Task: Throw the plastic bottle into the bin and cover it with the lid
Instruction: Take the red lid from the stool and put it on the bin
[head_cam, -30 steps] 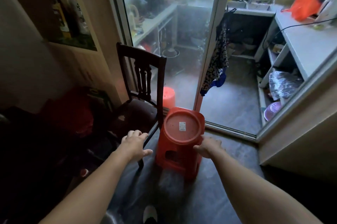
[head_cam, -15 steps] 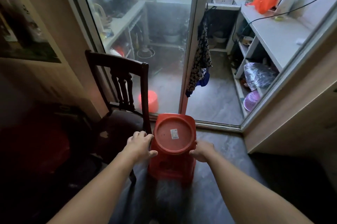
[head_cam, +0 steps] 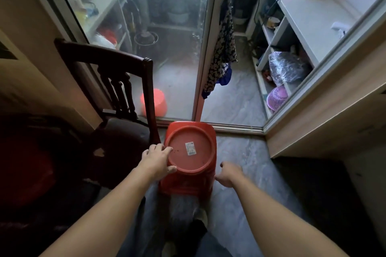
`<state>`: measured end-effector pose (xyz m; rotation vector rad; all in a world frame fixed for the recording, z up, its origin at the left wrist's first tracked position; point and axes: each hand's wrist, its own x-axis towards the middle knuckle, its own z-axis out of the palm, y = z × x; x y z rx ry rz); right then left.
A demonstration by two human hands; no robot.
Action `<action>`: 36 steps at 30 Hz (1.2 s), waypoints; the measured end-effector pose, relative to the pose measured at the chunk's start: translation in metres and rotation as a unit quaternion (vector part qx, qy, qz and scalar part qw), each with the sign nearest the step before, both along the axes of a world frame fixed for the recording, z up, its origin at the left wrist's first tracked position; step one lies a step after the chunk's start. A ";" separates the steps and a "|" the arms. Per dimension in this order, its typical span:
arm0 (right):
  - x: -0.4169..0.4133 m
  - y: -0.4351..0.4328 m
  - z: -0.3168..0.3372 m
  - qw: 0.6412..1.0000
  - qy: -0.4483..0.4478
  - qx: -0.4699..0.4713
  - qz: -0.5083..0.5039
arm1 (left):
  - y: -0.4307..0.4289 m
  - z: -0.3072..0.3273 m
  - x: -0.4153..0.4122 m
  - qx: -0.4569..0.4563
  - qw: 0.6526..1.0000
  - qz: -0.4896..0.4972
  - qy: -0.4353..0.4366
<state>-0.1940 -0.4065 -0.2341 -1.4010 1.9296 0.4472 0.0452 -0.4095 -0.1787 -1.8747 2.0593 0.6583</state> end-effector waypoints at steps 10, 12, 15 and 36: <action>-0.011 -0.073 -0.057 0.998 -0.034 0.029 -0.052 | -0.084 -0.056 -0.007 0.033 0.998 0.055 -0.009; -0.009 -0.080 -0.078 0.996 -0.039 0.040 -0.067 | -0.096 -0.076 -0.004 0.043 0.997 0.068 0.000; 0.002 -0.087 -0.113 0.992 -0.060 0.066 -0.093 | -0.112 -0.109 0.004 0.064 0.995 0.075 0.007; 0.041 -0.087 -0.285 0.860 -0.048 0.040 -0.506 | -0.157 -0.240 0.031 0.080 0.988 0.100 0.080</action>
